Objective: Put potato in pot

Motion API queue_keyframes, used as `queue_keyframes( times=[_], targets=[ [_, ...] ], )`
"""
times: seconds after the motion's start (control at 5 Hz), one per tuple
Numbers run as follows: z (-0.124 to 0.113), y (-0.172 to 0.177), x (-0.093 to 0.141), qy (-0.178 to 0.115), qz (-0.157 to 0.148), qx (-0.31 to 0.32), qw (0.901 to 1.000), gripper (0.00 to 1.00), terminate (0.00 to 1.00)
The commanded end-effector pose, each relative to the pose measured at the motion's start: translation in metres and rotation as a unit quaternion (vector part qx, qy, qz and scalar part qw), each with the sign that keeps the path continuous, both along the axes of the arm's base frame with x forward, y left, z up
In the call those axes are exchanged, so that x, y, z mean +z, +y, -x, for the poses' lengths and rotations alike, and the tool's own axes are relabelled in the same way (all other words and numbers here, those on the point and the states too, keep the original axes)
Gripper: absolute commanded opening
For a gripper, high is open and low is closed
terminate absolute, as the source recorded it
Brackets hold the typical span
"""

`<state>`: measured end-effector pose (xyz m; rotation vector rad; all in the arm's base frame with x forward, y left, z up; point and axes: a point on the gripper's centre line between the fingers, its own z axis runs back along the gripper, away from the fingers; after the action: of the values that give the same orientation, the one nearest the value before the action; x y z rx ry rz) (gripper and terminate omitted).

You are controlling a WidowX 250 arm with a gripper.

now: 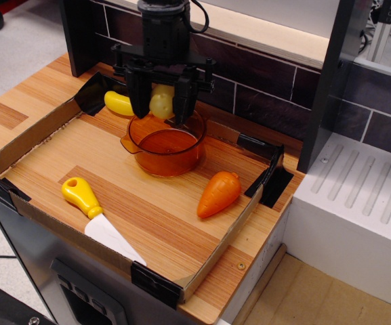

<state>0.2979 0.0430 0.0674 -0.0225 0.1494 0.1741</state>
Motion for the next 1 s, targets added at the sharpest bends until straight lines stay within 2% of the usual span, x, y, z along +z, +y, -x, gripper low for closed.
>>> queue_keyframes(
  times=[0.0, 0.2, 0.4, 0.6, 0.8],
  targets=[
    [-0.009, 0.011, -0.013, -0.003, -0.040, -0.011, 0.9992, 1.00, 0.00],
    [-0.006, 0.009, -0.014, -0.005, -0.042, -0.019, 0.9989, 1.00, 0.00],
    [-0.004, 0.008, -0.003, -0.009, -0.031, -0.024, 0.9992, 1.00, 0.00],
    [-0.001, 0.004, 0.020, -0.013, -0.011, -0.026, 0.9995, 1.00, 0.00],
    [0.003, 0.000, 0.054, -0.024, 0.020, -0.027, 0.9991, 1.00, 0.00]
  ],
)
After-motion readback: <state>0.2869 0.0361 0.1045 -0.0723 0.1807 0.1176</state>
